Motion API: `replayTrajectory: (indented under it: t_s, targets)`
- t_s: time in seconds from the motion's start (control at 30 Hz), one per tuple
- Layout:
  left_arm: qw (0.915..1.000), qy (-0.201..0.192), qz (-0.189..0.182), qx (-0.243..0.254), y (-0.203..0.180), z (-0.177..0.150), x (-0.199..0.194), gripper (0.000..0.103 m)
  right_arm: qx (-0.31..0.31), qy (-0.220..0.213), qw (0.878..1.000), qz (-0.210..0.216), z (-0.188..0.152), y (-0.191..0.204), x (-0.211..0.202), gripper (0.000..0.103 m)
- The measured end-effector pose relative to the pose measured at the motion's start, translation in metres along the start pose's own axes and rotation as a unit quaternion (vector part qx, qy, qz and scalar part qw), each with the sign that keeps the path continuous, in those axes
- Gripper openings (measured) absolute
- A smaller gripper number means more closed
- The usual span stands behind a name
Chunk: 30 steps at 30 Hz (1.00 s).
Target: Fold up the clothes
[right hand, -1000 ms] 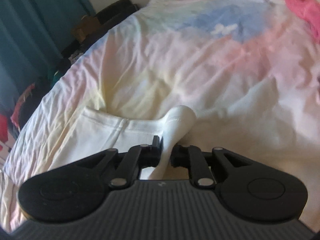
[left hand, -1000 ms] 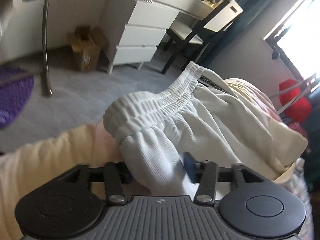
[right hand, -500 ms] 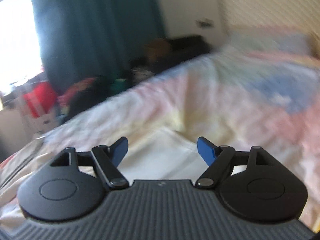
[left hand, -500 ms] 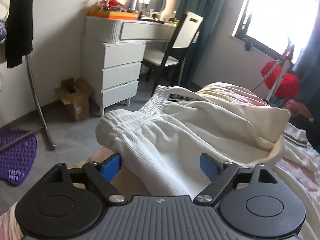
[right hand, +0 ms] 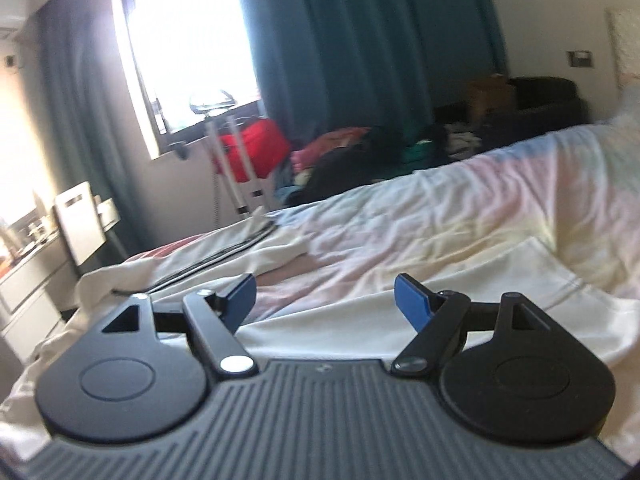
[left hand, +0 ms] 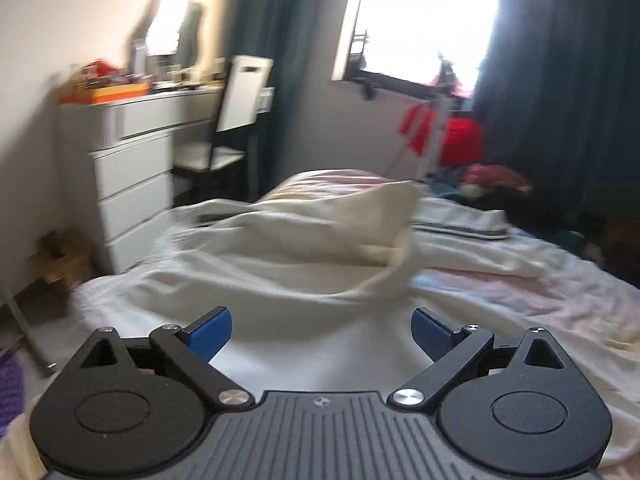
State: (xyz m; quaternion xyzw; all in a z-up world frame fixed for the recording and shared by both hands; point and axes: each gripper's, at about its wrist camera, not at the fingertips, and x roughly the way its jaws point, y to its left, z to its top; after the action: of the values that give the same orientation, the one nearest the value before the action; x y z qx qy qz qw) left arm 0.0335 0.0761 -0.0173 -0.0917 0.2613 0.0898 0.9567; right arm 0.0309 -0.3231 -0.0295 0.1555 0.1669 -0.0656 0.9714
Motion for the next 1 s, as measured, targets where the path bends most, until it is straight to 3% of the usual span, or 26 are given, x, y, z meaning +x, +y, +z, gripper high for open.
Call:
replayTrajectory:
  t_s: [0.23, 0.5, 0.67, 0.83, 1.0]
  targets:
    - [0.9975, -0.023, -0.045, 0.049, -0.054, 0.002, 0.020, 0.098, -0.011, -0.006, 1.000, 0.025, -0.006, 0.012, 0.004, 0.078]
    - [0.9886, -0.048, -0.097, 0.105, -0.116, 0.004, 0.042, 0.098, -0.007, -0.010, 0.999, 0.040, -0.017, 0.016, 0.013, 0.078]
    - [0.9897, -0.032, -0.107, 0.089, -0.105, -0.013, 0.063, 0.098, 0.014, 0.018, 0.997, 0.067, -0.025, 0.017, 0.036, 0.078]
    - [0.9918, -0.013, -0.106, 0.070, -0.092, -0.022, 0.071, 0.098, 0.064, 0.069, 0.989, 0.115, -0.028, 0.021, 0.083, 0.079]
    - [0.9904, -0.006, -0.110, 0.083, -0.094, -0.033, 0.077, 0.098, 0.144, 0.119, 0.974, 0.130, -0.030, 0.021, 0.174, 0.076]
